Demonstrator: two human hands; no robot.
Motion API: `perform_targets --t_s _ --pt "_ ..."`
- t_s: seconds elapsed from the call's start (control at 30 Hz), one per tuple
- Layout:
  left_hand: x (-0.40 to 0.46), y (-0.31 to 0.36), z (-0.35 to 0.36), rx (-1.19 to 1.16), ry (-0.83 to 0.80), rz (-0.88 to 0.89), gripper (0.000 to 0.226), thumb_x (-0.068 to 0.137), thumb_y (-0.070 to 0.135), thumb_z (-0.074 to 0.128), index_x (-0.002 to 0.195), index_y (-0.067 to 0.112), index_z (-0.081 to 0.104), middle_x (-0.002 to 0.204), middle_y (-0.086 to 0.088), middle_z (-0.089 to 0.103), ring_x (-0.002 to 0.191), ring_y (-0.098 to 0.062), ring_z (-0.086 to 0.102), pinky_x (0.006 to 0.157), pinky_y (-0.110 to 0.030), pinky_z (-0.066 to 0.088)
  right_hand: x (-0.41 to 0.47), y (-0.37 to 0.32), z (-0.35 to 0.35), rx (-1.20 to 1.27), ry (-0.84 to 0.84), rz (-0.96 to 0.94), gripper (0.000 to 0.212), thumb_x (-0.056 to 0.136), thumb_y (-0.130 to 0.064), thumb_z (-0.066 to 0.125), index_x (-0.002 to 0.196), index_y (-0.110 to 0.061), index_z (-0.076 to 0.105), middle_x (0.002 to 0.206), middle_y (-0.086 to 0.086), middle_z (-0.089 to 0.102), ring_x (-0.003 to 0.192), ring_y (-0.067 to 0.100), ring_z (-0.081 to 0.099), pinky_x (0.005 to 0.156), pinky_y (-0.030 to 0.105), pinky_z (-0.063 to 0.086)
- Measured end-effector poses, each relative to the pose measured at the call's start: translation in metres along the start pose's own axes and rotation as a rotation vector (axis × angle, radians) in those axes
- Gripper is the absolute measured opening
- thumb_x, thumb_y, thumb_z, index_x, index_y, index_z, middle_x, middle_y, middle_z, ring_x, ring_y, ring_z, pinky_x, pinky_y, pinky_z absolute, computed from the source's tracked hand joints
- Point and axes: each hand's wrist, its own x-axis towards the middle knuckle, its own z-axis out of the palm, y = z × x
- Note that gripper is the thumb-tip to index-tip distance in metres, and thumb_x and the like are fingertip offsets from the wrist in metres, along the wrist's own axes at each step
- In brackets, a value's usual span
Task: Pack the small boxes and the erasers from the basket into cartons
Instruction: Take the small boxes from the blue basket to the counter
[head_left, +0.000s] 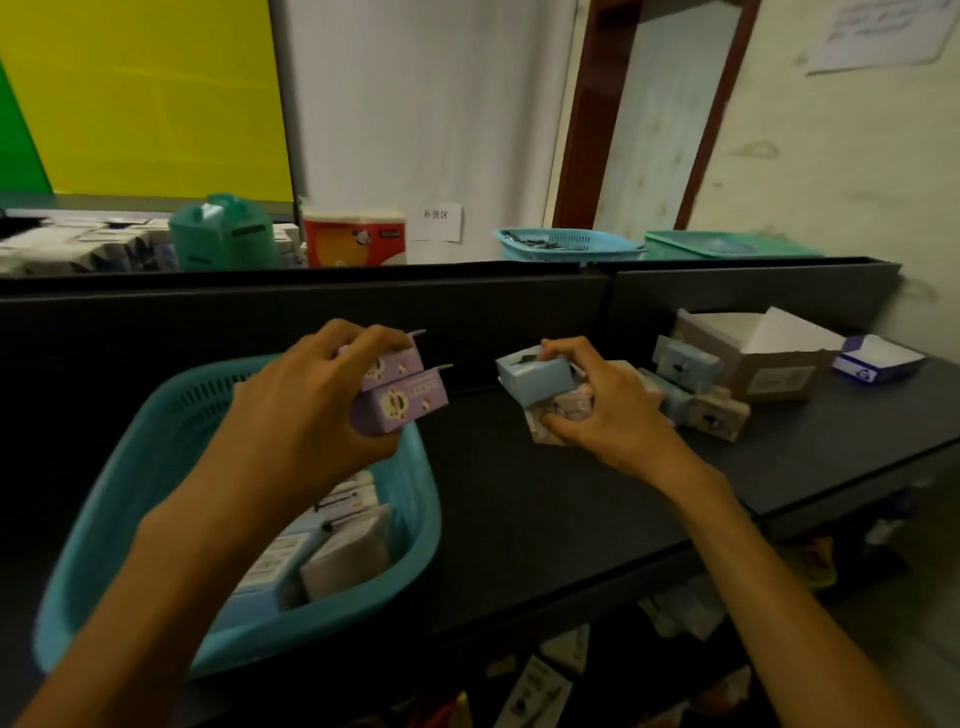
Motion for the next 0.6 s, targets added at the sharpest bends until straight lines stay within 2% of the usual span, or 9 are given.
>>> perform_targets --t_s 0.1,0.17,0.23,0.37,0.47,0.6 --pt "0.017 0.036 0.019 0.019 -0.036 0.008 0.078 0.067 0.035 0.079 0.134 0.034 0.039 0.128 0.005 0.044 0.106 -0.017 0.052 0.078 -0.030 0.045 -0.010 0.038 -0.023 0.001 0.032 0.019 0.056 0.079 -0.022 0.074 0.121 -0.040 0.041 0.132 -0.002 0.051 0.105 0.011 0.055 0.084 0.027 0.050" --pt "0.030 0.061 0.036 0.011 -0.059 -0.003 0.078 0.069 0.035 0.078 0.135 0.034 0.036 0.131 0.006 0.041 0.109 -0.016 0.049 0.084 -0.030 0.046 -0.016 0.064 -0.040 0.018 0.054 0.016 0.056 0.079 -0.021 0.074 0.120 -0.040 0.041 0.131 0.000 0.051 0.107 0.014 0.056 0.083 0.030 0.054" --pt "0.044 0.085 0.057 -0.004 -0.065 -0.015 0.077 0.070 0.034 0.077 0.135 0.034 0.036 0.132 0.005 0.040 0.112 -0.016 0.049 0.089 -0.033 0.047 -0.018 0.093 -0.058 0.049 0.069 0.012 0.056 0.079 -0.018 0.074 0.120 -0.036 0.043 0.130 0.000 0.051 0.110 0.013 0.055 0.084 0.025 0.053" --pt "0.073 0.127 0.114 -0.012 -0.065 -0.017 0.074 0.071 0.036 0.076 0.134 0.033 0.037 0.131 0.004 0.042 0.112 -0.016 0.050 0.089 -0.036 0.049 -0.016 0.152 -0.090 0.084 0.095 0.026 0.056 0.079 -0.013 0.075 0.119 -0.034 0.042 0.131 0.000 0.047 0.113 0.008 0.047 0.083 0.014 0.047" --pt "0.089 0.144 0.153 -0.013 -0.092 -0.049 0.074 0.074 0.037 0.074 0.136 0.033 0.034 0.132 0.005 0.040 0.115 -0.014 0.047 0.092 -0.032 0.047 -0.010 0.186 -0.097 0.097 0.127 0.054 0.056 0.079 -0.015 0.075 0.121 -0.030 0.043 0.131 0.005 0.048 0.115 0.013 0.048 0.088 0.025 0.051" --pt "0.110 0.163 0.197 -0.069 -0.120 -0.065 0.075 0.074 0.039 0.072 0.137 0.033 0.032 0.134 0.006 0.037 0.118 -0.012 0.043 0.092 -0.025 0.041 0.004 0.221 -0.098 0.130 0.084 0.064 0.055 0.081 -0.019 0.074 0.122 -0.032 0.040 0.132 0.005 0.046 0.116 0.011 0.047 0.091 0.030 0.052"
